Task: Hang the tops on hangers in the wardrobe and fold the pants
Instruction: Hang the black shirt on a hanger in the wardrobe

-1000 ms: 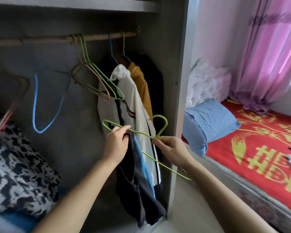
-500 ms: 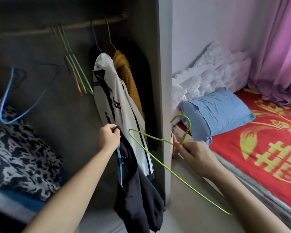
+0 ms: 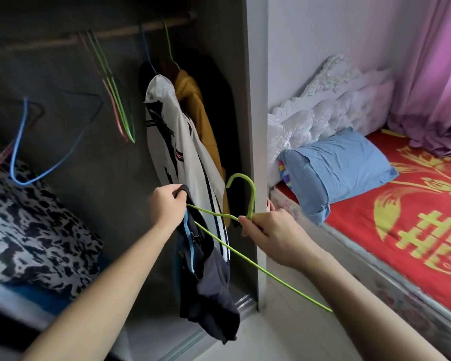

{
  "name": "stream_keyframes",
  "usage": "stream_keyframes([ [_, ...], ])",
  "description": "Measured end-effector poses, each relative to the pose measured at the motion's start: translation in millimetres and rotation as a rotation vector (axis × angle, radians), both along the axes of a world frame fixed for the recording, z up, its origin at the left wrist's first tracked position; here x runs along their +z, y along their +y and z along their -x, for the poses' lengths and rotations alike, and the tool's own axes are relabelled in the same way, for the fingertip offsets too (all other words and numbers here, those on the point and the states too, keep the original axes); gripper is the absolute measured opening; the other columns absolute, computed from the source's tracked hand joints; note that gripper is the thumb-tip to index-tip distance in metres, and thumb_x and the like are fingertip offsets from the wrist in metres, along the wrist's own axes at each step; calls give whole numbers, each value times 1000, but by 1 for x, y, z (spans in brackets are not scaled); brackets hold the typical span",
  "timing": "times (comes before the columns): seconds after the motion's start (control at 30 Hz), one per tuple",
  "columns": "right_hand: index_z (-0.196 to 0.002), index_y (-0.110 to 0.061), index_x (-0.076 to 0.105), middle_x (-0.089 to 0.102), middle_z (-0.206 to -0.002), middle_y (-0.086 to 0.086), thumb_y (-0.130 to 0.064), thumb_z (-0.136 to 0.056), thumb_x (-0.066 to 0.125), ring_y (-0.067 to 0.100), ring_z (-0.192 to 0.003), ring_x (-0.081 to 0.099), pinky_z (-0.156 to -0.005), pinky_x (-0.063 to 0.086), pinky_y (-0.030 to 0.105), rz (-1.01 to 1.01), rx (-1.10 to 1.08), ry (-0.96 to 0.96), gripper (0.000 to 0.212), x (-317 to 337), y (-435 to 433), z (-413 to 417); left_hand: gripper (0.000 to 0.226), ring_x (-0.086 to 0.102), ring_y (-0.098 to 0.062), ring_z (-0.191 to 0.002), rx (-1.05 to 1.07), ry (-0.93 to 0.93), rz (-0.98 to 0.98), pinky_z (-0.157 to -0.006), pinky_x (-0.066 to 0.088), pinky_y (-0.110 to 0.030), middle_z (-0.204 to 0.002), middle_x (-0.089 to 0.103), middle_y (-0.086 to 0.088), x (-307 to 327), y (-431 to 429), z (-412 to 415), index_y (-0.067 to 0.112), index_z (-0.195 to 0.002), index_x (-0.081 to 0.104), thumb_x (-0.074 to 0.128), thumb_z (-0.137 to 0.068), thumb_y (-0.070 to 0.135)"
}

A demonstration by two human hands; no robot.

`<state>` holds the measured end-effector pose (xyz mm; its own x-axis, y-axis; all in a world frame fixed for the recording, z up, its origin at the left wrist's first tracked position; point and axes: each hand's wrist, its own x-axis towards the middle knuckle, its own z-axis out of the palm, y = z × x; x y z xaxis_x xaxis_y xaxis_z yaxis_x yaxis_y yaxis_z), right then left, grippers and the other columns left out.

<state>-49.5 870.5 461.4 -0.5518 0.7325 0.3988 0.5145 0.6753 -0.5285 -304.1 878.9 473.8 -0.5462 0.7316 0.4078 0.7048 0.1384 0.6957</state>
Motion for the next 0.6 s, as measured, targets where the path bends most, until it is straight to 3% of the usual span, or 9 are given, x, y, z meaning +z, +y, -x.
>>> stream_keyframes([
  [0.07,-77,-14,70,62,-62,-1,-46,-104,39,14,-58,58,-76,53,39,33,-34,-11,52,-2,5,22,19,54,0,-59,-54,-18,-34,-52,40,-6,-74,70,6,5,-5,-6,10,-92,78,60,-86,7],
  [0.17,-82,-13,71,59,-61,-9,-42,-105,41,18,-64,62,-74,54,44,120,-96,-1,49,-1,14,45,17,58,-1,-58,-127,-110,-103,-56,47,-17,-64,70,10,17,-11,-12,14,-84,78,61,-84,9],
  [0.3,-78,-13,72,53,-53,-15,-40,-105,46,8,-56,55,-62,48,34,90,-195,191,46,9,17,57,19,63,14,-73,-201,-216,-160,-59,44,-1,-71,67,34,27,-24,-5,17,-101,78,68,-85,12],
  [0.4,-74,-18,69,53,-49,-14,-38,-104,49,5,-49,53,-52,34,16,-25,-215,410,41,14,10,63,15,67,9,-77,-283,-181,-203,-61,44,-2,-79,71,28,28,-40,2,20,-100,78,73,-86,22],
  [0.47,-75,-18,68,56,-52,-8,-36,-104,49,9,-50,55,-51,38,20,-27,-194,442,40,15,4,73,11,67,5,-74,-315,-201,-278,-63,46,-5,-78,73,22,36,-46,3,25,-95,78,74,-85,22],
  [0.6,-70,-11,53,61,-64,7,-33,-105,47,25,-59,57,-56,39,35,-98,-180,242,42,6,-5,90,26,68,2,-78,-414,-196,-285,-68,49,-9,-81,73,19,47,-56,-8,38,-92,73,74,-82,13],
])
